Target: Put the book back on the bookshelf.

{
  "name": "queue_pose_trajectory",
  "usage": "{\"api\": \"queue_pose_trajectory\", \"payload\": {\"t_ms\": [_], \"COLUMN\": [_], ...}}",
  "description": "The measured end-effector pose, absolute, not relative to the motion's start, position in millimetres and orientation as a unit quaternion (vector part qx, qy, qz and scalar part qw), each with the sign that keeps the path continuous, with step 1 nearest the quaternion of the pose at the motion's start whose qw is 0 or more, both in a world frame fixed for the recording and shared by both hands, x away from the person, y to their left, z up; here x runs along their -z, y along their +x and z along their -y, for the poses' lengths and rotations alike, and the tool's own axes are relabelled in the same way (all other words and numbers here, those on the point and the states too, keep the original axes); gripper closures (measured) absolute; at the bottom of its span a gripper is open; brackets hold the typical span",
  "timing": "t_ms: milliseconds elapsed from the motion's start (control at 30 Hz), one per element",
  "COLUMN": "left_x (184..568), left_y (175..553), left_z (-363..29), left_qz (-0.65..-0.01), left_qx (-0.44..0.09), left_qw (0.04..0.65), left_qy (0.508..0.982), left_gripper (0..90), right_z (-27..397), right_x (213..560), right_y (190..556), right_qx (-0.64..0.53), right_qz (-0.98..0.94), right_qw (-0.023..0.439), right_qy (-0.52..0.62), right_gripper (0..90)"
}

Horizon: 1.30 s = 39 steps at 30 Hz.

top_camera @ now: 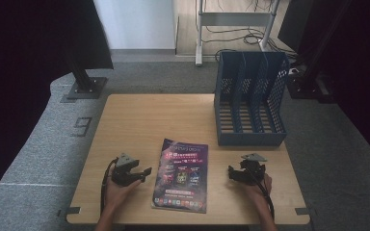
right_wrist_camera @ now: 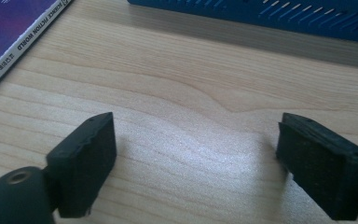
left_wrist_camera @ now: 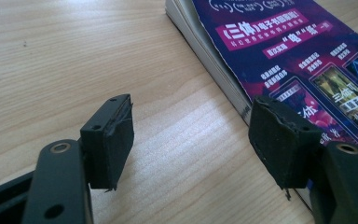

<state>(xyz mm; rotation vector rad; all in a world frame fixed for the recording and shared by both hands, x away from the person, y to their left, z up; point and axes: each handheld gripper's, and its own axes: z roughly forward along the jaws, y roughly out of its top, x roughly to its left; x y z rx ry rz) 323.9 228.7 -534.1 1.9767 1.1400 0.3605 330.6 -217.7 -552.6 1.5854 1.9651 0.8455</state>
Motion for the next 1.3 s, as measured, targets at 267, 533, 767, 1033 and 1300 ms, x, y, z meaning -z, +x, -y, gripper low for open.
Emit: {"api": "queue_pose_trajectory", "payload": {"t_ms": [267, 533, 767, 1033, 1300], "left_x": [534, 535, 533, 530, 533], "left_y": [325, 326, 321, 318, 317], "left_z": [-227, -225, -219, -220, -216], "left_qz": [-0.451, -0.451, -0.439, -0.443, -0.447], "left_qx": [-0.141, -0.144, -0.150, -0.150, -0.151], "left_qw": [0.404, 0.402, 0.403, 0.413, 0.408], "left_qy": [0.783, 0.784, 0.789, 0.781, 0.782], "left_gripper": [30.9, 30.9, 30.7, 30.6, 30.5], "right_z": [223, 216, 205, 180, 165], "right_x": [546, 541, 535, 529, 529], "right_y": [326, 325, 322, 326, 329], "right_qx": [-0.336, -0.364, -0.376, -0.398, -0.407], "right_qz": [-0.701, -0.700, -0.709, -0.720, -0.729], "right_qw": [0.242, 0.247, 0.245, 0.242, 0.223], "right_qy": [0.580, 0.563, 0.544, 0.515, 0.504], "right_gripper": [16.6, 19.2, 19.7, 20.6, 20.6]}}
